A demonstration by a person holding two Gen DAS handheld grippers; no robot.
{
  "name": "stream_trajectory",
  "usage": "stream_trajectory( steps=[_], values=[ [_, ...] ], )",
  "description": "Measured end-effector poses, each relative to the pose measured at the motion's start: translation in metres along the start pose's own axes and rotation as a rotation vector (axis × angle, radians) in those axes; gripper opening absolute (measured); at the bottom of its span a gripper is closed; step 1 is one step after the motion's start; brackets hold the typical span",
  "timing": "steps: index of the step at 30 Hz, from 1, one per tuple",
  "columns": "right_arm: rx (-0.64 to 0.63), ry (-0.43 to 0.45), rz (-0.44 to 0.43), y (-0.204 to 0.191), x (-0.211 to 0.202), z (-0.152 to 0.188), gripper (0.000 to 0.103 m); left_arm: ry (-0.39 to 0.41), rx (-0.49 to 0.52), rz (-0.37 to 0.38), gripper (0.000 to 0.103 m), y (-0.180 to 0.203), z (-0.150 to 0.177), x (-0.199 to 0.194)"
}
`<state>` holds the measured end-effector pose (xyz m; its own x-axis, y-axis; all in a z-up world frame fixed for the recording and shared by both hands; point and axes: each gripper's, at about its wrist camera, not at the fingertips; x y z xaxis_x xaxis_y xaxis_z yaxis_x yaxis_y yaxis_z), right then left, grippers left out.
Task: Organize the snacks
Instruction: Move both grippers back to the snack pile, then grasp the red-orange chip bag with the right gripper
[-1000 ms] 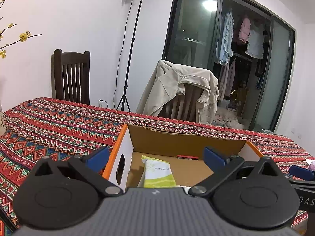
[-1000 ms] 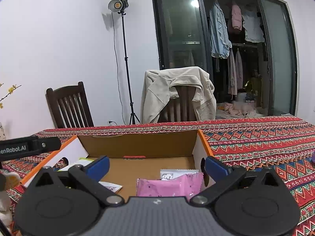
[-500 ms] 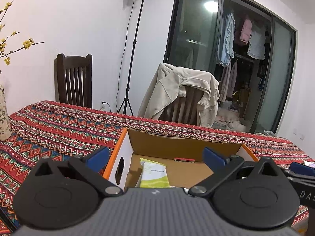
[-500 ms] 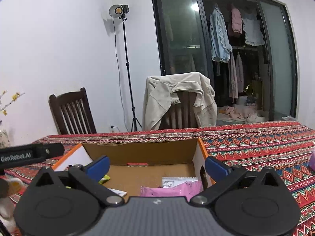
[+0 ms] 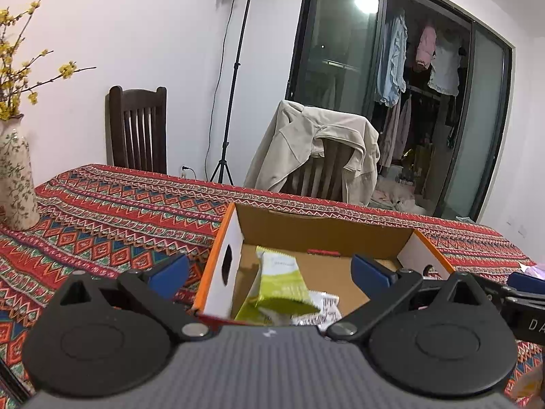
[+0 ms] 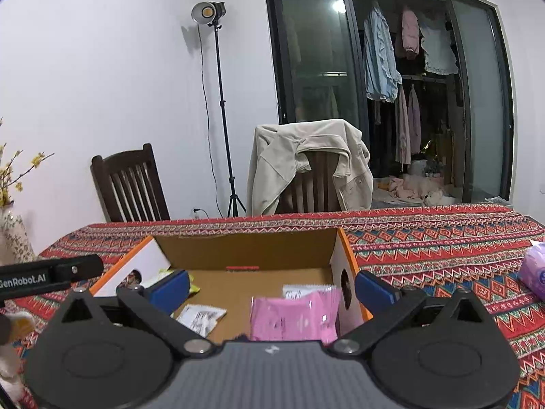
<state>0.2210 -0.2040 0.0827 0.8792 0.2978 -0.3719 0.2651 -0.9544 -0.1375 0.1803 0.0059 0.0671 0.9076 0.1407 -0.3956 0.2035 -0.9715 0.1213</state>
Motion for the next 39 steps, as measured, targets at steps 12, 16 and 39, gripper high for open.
stream_trajectory(
  steps=[12,16,39],
  values=[
    [-0.029,-0.038,-0.011,-0.016,-0.038,0.033,0.103,-0.03,-0.001,-0.006,0.103,-0.029,0.03,-0.038],
    [-0.034,-0.054,-0.02,-0.019,-0.049,0.046,0.103,-0.041,-0.001,-0.008,0.103,-0.04,0.043,-0.051],
    [-0.076,-0.146,-0.064,-0.034,-0.074,0.095,0.103,-0.03,0.016,0.005,0.103,-0.071,0.098,-0.074]
  ],
)
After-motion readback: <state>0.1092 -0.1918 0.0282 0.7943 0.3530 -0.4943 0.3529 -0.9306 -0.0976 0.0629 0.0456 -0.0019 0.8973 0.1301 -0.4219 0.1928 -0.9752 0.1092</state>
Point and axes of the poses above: each gripper's, at about its wrist camera, not at the fingertips, and x roughly the way its jaws point, y to its right, z to its underside, and after that the axes turned 4 degrees about -z, right-handed
